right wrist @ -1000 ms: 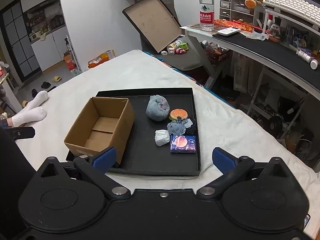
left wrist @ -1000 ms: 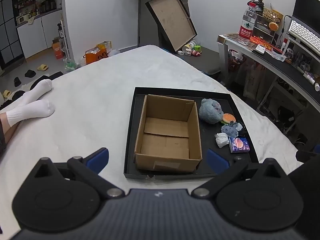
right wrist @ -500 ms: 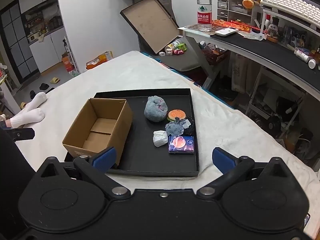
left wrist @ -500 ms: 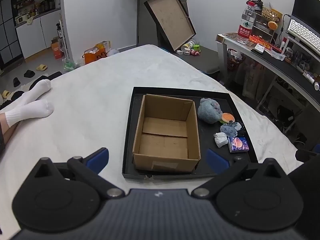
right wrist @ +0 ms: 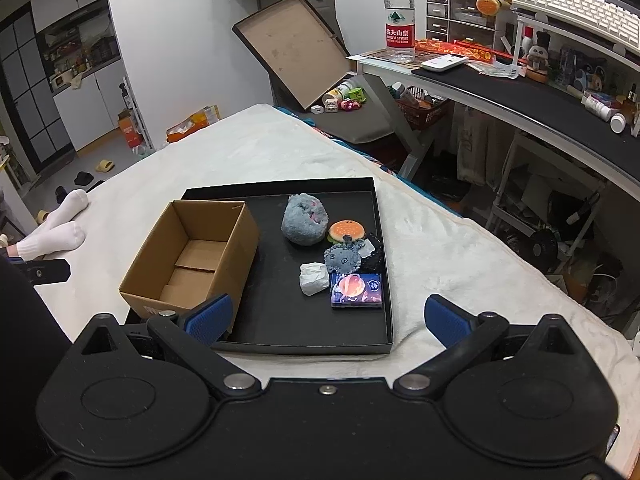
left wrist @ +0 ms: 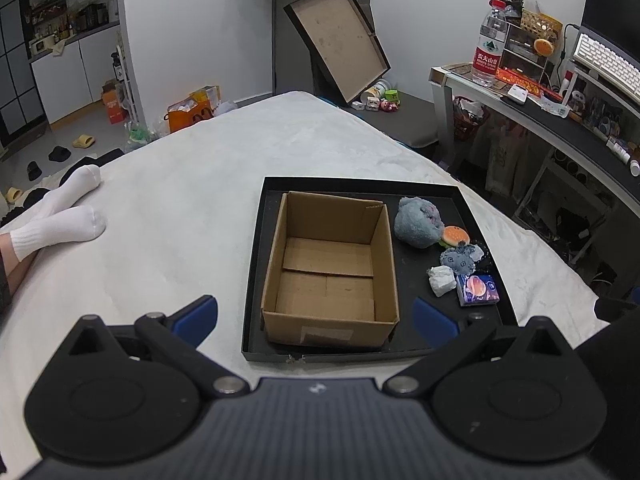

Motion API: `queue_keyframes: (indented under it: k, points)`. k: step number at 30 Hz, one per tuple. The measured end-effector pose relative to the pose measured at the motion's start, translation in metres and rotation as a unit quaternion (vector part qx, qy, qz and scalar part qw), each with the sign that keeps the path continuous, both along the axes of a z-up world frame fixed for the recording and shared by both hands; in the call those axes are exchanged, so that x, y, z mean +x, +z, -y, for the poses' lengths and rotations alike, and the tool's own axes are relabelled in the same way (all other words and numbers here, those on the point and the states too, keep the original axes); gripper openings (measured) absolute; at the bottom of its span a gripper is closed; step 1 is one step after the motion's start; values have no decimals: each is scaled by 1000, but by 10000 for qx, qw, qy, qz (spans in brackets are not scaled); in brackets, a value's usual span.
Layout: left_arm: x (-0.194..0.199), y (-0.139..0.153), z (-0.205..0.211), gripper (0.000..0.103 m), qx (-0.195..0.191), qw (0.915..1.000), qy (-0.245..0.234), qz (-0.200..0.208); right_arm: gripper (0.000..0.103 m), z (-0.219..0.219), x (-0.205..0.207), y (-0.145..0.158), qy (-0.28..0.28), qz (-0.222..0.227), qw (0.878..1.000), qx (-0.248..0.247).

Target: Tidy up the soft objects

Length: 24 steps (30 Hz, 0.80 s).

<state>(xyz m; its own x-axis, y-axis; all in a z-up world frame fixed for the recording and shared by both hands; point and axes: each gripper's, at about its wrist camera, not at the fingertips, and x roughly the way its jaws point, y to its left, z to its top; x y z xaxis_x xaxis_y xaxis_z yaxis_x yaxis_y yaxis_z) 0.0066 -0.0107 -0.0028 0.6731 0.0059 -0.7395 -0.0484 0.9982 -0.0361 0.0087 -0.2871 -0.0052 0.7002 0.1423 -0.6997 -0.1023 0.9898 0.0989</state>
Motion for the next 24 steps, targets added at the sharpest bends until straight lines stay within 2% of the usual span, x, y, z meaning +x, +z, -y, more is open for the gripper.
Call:
queue_keyframes:
  k: [24]
  points:
    - [2, 7, 1, 103, -6, 10000, 27, 56, 103, -3, -1, 1, 23, 19, 10000, -29]
